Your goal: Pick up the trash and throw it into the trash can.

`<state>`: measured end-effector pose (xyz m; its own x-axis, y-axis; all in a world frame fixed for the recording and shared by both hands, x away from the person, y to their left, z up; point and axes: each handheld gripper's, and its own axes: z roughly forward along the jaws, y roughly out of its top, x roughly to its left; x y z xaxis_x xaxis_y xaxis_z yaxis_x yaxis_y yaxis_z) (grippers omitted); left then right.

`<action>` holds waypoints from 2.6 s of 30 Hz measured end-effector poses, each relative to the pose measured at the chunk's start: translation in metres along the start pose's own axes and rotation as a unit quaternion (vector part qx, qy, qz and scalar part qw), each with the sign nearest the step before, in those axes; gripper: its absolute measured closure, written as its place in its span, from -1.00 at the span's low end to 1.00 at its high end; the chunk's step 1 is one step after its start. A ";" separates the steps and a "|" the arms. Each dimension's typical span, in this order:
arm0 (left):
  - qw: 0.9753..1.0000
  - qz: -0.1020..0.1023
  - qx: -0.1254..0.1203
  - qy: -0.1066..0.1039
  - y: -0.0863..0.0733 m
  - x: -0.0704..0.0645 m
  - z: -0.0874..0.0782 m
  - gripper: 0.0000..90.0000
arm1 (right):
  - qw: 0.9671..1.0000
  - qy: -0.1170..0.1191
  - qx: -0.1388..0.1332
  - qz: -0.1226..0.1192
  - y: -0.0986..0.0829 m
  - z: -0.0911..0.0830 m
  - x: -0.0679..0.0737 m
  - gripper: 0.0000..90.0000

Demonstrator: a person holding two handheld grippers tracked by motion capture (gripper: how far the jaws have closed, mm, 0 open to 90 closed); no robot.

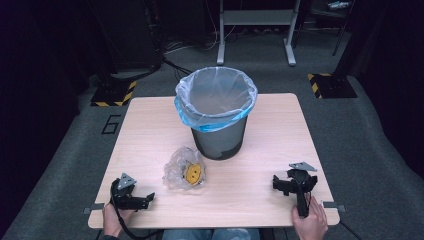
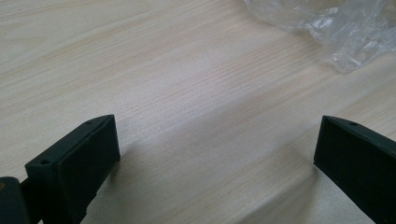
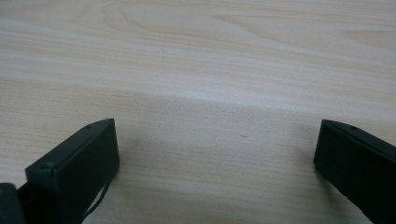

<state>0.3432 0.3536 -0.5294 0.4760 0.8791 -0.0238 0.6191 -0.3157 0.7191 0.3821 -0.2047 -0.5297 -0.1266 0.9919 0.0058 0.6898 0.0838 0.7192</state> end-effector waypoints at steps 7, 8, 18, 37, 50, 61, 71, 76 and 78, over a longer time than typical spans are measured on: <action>1.000 0.004 -0.003 -0.010 0.000 -0.007 -0.002 -1.00 | 1.000 0.000 0.000 0.000 0.000 0.000 0.000 -1.00; 1.000 0.005 -0.006 -0.018 0.002 -0.010 -0.004 -1.00 | 1.000 0.000 0.000 0.000 0.000 0.000 0.000 -1.00; 0.998 0.030 -0.030 -0.035 0.018 -0.027 -0.011 -1.00 | 1.000 0.001 0.000 -0.002 0.000 0.000 0.000 -1.00; 0.994 0.070 -0.039 -0.073 0.060 -0.046 0.008 -1.00 | 1.000 0.003 -0.001 -0.004 0.000 0.000 -0.001 -1.00; 0.994 0.070 -0.031 -0.080 0.076 -0.053 0.031 -1.00 | 1.000 0.004 0.000 -0.005 0.000 0.000 -0.001 -1.00; 0.994 0.075 -0.022 -0.080 0.088 -0.059 0.047 -1.00 | 1.000 0.005 0.000 -0.005 0.000 0.000 -0.001 -1.00; 0.995 0.064 -0.016 -0.073 0.089 -0.058 0.055 -0.63 | 1.000 0.006 0.000 -0.006 0.000 0.000 -0.001 -1.00; 0.996 0.047 -0.017 -0.076 0.088 -0.055 0.058 -0.21 | 1.000 0.006 0.000 -0.006 0.000 0.000 -0.002 -1.00; 0.996 0.045 -0.019 -0.078 0.088 -0.054 0.058 -0.10 | 1.000 0.006 0.000 -0.006 0.000 0.000 -0.002 -1.00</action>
<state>0.4078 0.2578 -0.5053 0.6218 0.7805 -0.0639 0.5474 -0.3748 0.7483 0.3825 -0.2062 -0.5297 -0.1442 0.9895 0.0051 0.6878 0.0965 0.7195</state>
